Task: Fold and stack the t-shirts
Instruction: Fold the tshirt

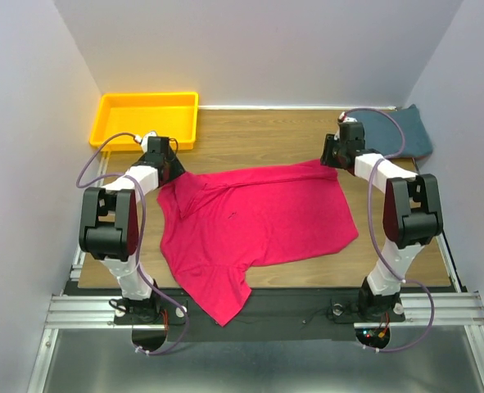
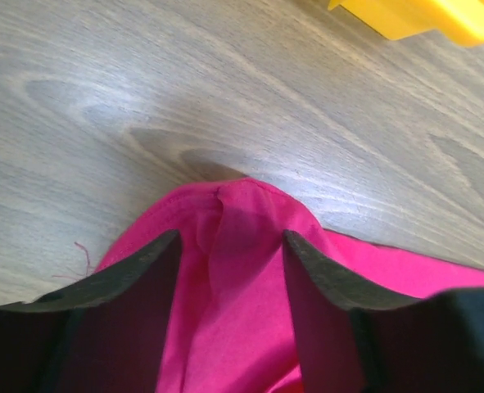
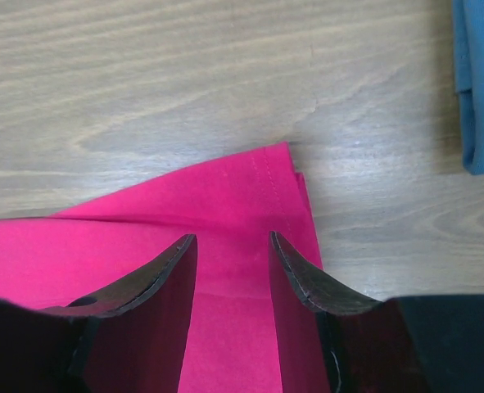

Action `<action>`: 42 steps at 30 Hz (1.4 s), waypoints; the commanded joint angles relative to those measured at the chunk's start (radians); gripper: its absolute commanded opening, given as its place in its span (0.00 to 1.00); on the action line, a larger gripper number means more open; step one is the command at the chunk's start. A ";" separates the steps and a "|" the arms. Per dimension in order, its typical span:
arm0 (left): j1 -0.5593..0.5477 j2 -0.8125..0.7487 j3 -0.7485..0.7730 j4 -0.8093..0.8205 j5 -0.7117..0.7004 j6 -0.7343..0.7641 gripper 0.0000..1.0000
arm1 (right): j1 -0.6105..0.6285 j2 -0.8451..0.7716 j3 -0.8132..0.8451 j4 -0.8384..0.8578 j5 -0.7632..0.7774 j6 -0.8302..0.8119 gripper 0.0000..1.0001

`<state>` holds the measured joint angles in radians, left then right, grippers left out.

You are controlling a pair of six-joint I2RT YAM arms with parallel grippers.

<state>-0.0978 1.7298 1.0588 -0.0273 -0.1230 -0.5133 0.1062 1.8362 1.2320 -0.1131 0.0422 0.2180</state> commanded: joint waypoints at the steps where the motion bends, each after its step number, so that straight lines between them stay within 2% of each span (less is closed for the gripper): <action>1: 0.001 0.004 0.041 0.001 0.009 0.012 0.58 | -0.028 0.017 0.026 0.029 -0.015 0.021 0.46; 3: 0.001 0.008 0.029 0.009 0.003 0.010 0.45 | -0.039 0.034 0.020 0.029 -0.025 0.032 0.46; 4: 0.004 0.008 0.024 0.009 0.003 0.010 0.45 | -0.043 0.038 0.017 0.029 -0.028 0.034 0.46; 5: 0.003 0.007 0.020 0.010 0.000 0.010 0.37 | -0.048 0.043 0.014 0.029 -0.031 0.038 0.46; 7: 0.009 -0.002 0.001 0.017 -0.010 0.009 0.28 | -0.057 0.052 0.003 0.030 -0.036 0.046 0.45; 8: 0.010 -0.006 -0.005 0.018 -0.013 0.009 0.19 | -0.060 0.054 -0.002 0.030 -0.038 0.047 0.45; 12: 0.038 -0.053 -0.043 0.023 -0.029 0.010 0.03 | -0.077 0.064 -0.025 0.030 -0.036 0.061 0.45; 21: 0.089 -0.122 -0.115 0.021 -0.036 0.010 0.03 | -0.102 0.080 -0.062 0.032 -0.064 0.115 0.43; 25: 0.090 -0.105 -0.120 0.021 -0.012 0.016 0.17 | -0.103 0.067 -0.060 0.029 -0.080 0.107 0.43; 26: 0.090 -0.108 -0.120 0.023 0.000 0.018 0.29 | -0.103 0.058 -0.060 0.029 -0.087 0.106 0.43; 28: 0.090 -0.142 -0.120 0.023 0.006 0.016 0.43 | -0.102 0.023 -0.062 0.029 -0.102 0.093 0.43; 29: 0.090 -0.160 -0.118 0.023 0.005 0.019 0.56 | -0.103 0.009 -0.062 0.027 -0.107 0.092 0.43; 32: 0.080 -0.275 -0.120 -0.005 -0.003 0.056 0.71 | -0.102 -0.051 -0.074 0.027 -0.126 0.093 0.43; 34: 0.032 -0.323 -0.129 -0.032 -0.023 0.082 0.73 | -0.102 -0.095 -0.094 0.026 -0.151 0.099 0.44; 37: -0.034 -0.391 -0.154 -0.048 -0.009 0.157 0.86 | -0.102 -0.150 -0.121 0.027 -0.189 0.118 0.45; 38: -0.078 -0.400 -0.161 -0.045 0.005 0.197 0.94 | -0.102 -0.164 -0.143 0.026 -0.202 0.126 0.45; 42: -0.149 -0.382 -0.184 -0.016 0.098 0.263 0.99 | -0.103 -0.236 -0.198 0.024 -0.257 0.139 0.48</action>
<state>-0.1940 1.3235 0.9150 -0.0441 -0.1005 -0.3565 0.0078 1.6680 1.0752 -0.1020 -0.1467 0.3351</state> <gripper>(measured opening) 0.979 0.473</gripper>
